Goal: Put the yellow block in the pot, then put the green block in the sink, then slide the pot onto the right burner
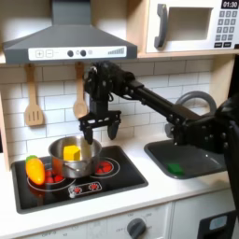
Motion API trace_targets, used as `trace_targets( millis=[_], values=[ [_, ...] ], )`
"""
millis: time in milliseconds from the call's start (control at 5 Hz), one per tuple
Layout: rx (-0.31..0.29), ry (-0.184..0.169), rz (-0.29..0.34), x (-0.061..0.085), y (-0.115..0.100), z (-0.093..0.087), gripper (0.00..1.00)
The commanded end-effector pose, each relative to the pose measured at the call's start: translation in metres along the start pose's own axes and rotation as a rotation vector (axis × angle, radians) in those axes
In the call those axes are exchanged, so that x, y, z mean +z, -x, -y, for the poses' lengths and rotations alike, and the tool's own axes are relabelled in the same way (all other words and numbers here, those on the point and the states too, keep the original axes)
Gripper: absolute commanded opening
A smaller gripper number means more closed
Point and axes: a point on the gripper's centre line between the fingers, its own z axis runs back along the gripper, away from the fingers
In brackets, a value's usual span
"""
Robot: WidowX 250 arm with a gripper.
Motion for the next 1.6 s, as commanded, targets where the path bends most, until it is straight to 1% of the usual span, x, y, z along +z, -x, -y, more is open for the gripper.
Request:
trace_targets(
  millis=[0,200,400,1000,1200,1400],
  values=[
    [0.006,-0.014,-0.030,-0.013,0.002,-0.005,1.00],
    [0.010,-0.027,-0.023,-0.014,0.001,-0.008,1.00],
    [0.010,-0.039,-0.036,-0.021,0.004,-0.011,1.00],
    [0.007,-0.031,-0.053,-0.033,0.007,-0.011,1.00],
    [0.016,-0.028,-0.056,-0.039,0.008,-0.018,1.00],
    [0.030,-0.032,-0.049,-0.038,0.009,-0.026,1.00]
  ],
)
